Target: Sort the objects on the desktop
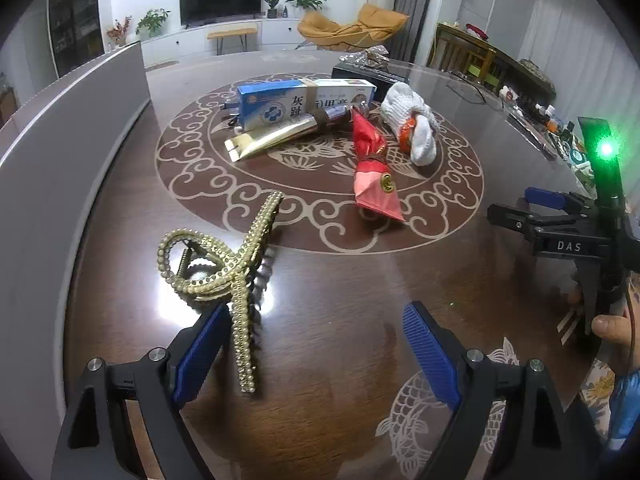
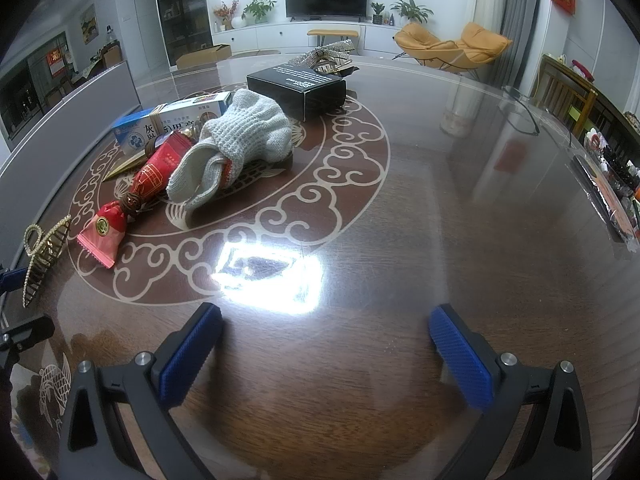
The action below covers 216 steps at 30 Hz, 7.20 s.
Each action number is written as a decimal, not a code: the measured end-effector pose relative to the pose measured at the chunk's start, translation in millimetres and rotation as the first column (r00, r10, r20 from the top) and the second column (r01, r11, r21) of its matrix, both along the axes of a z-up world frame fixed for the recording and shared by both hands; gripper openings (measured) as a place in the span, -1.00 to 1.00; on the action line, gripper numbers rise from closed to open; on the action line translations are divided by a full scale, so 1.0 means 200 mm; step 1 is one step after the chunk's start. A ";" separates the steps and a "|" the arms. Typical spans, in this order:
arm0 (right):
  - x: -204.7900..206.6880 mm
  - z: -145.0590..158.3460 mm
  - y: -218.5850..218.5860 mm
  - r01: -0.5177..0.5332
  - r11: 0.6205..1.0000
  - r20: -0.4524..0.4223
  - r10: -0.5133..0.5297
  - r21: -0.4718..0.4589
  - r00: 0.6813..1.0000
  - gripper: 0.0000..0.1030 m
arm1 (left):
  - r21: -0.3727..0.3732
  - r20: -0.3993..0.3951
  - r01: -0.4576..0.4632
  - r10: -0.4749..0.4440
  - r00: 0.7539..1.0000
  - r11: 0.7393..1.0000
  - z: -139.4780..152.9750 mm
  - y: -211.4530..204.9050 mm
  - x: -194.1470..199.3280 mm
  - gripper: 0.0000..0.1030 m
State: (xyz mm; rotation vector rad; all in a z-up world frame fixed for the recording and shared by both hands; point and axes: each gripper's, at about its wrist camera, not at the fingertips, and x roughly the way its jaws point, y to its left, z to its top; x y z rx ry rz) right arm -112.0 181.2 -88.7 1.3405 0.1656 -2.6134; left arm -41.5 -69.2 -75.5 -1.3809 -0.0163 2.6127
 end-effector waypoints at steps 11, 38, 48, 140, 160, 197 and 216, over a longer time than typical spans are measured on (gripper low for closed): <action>0.00 0.00 0.00 0.000 1.000 0.000 0.000 0.000 1.000 1.00 | -0.027 -0.002 -0.026 0.026 1.000 0.999 -0.01 -0.04 0.04 0.72; 0.00 0.00 0.00 0.000 1.000 0.000 0.000 0.000 1.000 1.00 | -0.045 -0.022 -0.028 0.027 0.999 0.999 -0.03 -0.03 0.06 0.75; 0.00 0.00 0.00 0.000 1.000 0.000 0.000 0.000 1.000 1.00 | -0.053 -0.019 -0.039 0.038 0.999 0.998 -0.03 -0.06 0.07 0.82; 0.00 0.00 0.00 0.001 1.000 0.000 -0.001 0.000 1.000 1.00 | -0.047 -0.053 -0.018 0.015 0.998 0.999 0.04 -0.10 0.00 0.83; 0.00 0.00 0.00 0.001 1.000 0.000 -0.001 0.000 1.000 1.00 | -0.089 -0.026 -0.035 0.033 0.999 0.995 -0.03 -0.13 -0.15 -0.07; 0.00 0.00 0.00 0.001 1.000 0.000 -0.001 0.000 1.000 1.00 | 0.038 -0.123 -0.113 0.117 0.986 0.993 0.17 -0.19 0.10 -0.15; 0.04 0.13 -0.41 -0.196 0.937 0.157 0.248 -0.289 0.956 1.00 | 0.130 -0.197 -0.106 0.131 0.972 0.986 0.43 -0.30 0.28 -0.15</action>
